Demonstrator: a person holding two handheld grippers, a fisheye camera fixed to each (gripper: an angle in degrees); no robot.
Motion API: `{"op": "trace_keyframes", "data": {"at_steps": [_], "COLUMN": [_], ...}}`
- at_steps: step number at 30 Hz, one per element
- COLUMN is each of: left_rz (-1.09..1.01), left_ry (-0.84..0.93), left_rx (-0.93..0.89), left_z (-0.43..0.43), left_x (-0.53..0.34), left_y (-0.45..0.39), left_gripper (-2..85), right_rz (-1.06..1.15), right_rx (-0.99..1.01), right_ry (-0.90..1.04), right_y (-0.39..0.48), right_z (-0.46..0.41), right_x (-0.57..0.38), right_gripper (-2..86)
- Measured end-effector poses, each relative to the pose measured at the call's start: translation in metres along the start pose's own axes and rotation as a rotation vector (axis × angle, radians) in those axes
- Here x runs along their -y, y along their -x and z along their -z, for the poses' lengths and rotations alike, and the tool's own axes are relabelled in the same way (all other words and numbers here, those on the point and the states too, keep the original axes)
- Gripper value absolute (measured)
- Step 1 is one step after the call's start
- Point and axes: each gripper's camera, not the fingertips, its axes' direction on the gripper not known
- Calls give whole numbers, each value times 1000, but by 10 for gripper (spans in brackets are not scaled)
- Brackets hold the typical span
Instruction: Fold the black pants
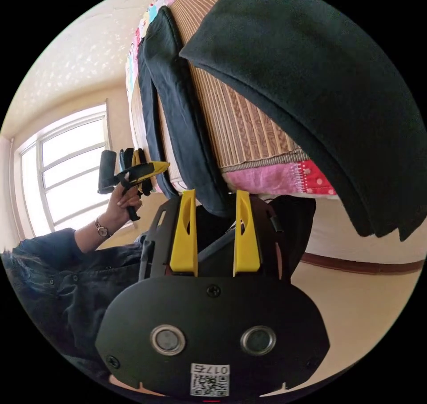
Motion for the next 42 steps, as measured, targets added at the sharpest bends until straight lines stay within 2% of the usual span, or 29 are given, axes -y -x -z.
{"op": "trace_keyframes", "data": {"at_steps": [3, 5, 8, 12, 15, 18, 20, 22, 27, 31, 33, 38, 42], "left_rz": [6, 5, -61, -171, -232, -225, -208, -190, -147, -94, -67, -35, 40], "left_ry": [-34, -44, -11, 140, 97, 3, -61, -173, -261, -326, -352, -382, -444], "left_rx": [7, -8, -21, 180, 282, 320, 248, 104, 17, -176, -294, -515, -753], "left_z": [2, 6, 9, 0, 6, 23, 35, 51, 68, 83, 90, 113, 136], "left_x": [-22, -35, -47, -56, -73, -96, -110, -132, -167, -193, -203, -222, -244], "left_y": [-5, -13, -44, -96, -111, -105, -92, -71, -40, -5, 13, 65, 131], "left_gripper": [79, 82, 102, 140, 93, 45, 43, 42, 41, 41, 41, 40, 38], "right_rz": [26, 59, 225, 452, 564, 637, 638, 506, 335, 93, 28, 32, 181], "right_rx": [49, 98, 139, 144, 120, 160, 179, 91, 72, 285, 284, 319, 461], "right_ry": [124, 140, 130, 88, 87, 179, 120, -8, -57, -282, -354, -466, -585], "right_y": [-17, -11, 38, 111, 136, 131, 121, 99, 72, 31, 27, 41, 95], "right_z": [-35, -37, -13, 19, 22, 34, 64, 100, 103, 85, 76, 71, 73], "right_x": [3, -2, -16, -31, -29, -9, 13, 65, 220, 333, 366, 434, 447], "right_gripper": [98, 61, 39, 31, 29, 35, 40, 70, 144, 143, 140, 76, 39]}}
